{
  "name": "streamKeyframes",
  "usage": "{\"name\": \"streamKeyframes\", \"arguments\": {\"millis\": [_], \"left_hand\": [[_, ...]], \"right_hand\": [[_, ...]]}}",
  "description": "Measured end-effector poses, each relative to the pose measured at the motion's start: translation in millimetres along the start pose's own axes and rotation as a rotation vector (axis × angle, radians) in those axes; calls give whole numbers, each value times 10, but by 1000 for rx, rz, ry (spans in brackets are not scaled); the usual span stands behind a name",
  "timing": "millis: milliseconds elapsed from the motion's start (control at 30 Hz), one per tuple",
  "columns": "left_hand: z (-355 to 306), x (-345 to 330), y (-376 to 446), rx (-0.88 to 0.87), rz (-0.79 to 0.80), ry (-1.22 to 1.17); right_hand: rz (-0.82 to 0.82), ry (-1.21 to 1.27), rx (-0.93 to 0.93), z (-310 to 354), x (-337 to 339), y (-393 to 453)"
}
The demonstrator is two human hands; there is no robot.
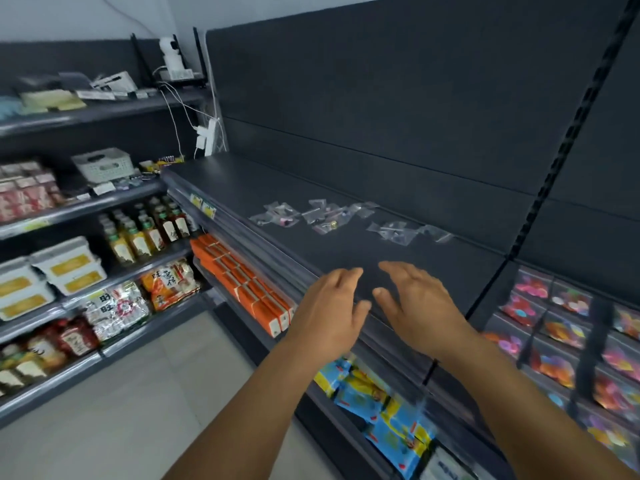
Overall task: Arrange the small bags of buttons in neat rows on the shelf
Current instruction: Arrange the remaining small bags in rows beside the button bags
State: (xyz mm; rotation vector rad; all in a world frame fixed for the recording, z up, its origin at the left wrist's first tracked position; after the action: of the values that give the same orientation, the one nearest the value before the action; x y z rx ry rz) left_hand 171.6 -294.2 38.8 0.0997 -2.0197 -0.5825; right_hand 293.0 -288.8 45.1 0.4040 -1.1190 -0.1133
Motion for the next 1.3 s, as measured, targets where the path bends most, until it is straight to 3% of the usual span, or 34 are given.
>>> {"name": "streamKeyframes", "arguments": {"millis": [433,833,967,1300], "left_hand": [[1629,-60,1245,140,11,73],[2856,-450,1987,38,169,216],[2946,-544,2065,-23,222,131],[2502,-558,2070,-209,322,-161]], "right_hand": [[111,104,16,413,-1117,1629],[195,12,10,702,-2097,2412],[237,-67,-33,729,-2299,2541],[-14,-96,-158,371,-1928,2423]]}}
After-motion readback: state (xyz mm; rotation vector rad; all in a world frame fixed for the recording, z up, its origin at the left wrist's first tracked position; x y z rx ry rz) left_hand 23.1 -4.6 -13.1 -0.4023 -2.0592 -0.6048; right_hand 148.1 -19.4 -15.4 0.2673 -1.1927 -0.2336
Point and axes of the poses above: each hand's wrist, its own y-axis towards the middle knuckle, its own x-axis out of the back of the hand, z = x × y, the point moved 7 cm from there along y, towards the middle knuckle, and after that the axes turned 14 degrees about -z, right-handed, at the moved point
